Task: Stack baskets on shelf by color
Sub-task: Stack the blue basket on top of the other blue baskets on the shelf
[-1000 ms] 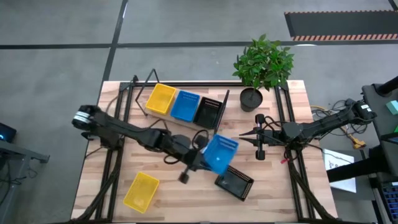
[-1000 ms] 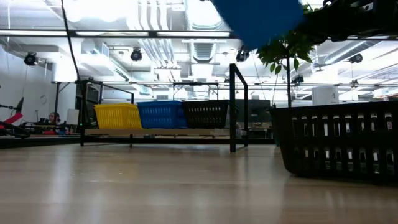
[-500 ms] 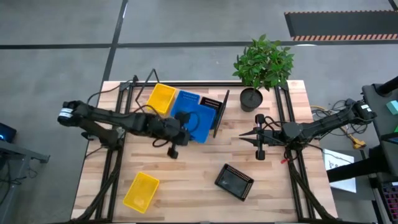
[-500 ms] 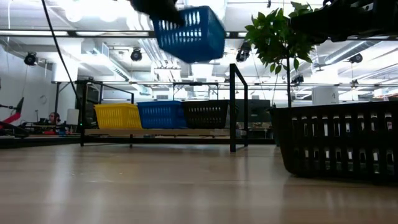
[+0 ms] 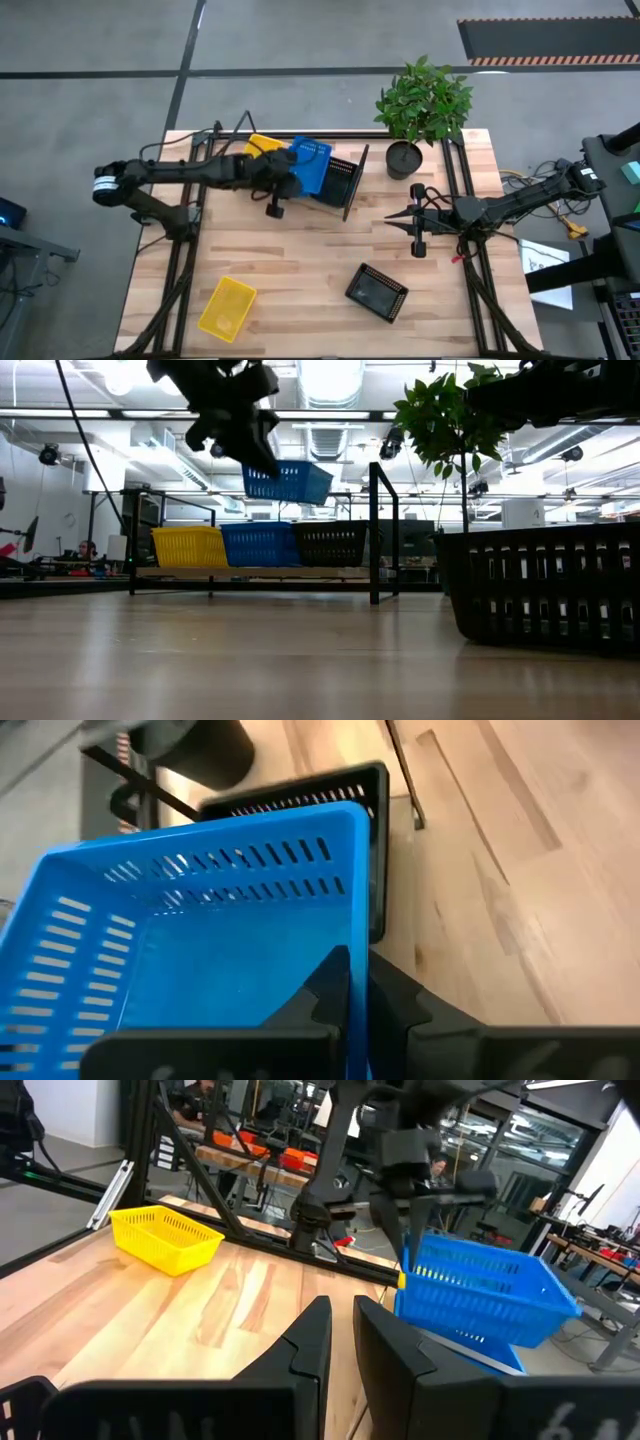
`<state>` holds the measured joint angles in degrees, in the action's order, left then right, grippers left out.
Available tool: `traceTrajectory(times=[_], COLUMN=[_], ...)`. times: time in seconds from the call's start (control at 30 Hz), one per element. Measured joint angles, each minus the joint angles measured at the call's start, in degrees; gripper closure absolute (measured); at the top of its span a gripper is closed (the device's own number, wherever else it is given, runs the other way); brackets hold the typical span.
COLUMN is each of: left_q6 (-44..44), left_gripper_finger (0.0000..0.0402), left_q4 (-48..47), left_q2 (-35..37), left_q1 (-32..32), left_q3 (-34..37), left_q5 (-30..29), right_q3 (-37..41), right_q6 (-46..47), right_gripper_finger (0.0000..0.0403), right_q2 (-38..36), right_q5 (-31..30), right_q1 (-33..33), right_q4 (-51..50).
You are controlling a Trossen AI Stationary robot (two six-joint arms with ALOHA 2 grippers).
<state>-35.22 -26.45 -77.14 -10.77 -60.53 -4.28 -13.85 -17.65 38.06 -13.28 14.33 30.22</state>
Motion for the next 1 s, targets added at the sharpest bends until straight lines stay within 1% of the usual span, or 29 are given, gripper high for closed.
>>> traceTrajectory(times=[0.2,0.47,1.0], left_q6=[-1.35,-1.64,-1.51], left_gripper_finger=[0.0401,0.0401,0.0401], left_q4=[-0.06,-0.07,-1.72], left_q2=[0.07,0.07,0.09], left_q1=[-5.75,-9.25,-9.26], left_q3=[1.37,2.14,2.84], left_q5=[6.73,9.78,10.17], right_q3=[0.0,0.02,0.02], right_q6=[-0.22,-0.43,-0.46], right_gripper_finger=[0.0365,0.0365,0.0365], right_q2=[0.0,0.0,0.0], right_q5=[0.0,0.0,0.0], right_q1=[0.0,0.01,0.0], right_q4=[0.0,0.0,0.0])
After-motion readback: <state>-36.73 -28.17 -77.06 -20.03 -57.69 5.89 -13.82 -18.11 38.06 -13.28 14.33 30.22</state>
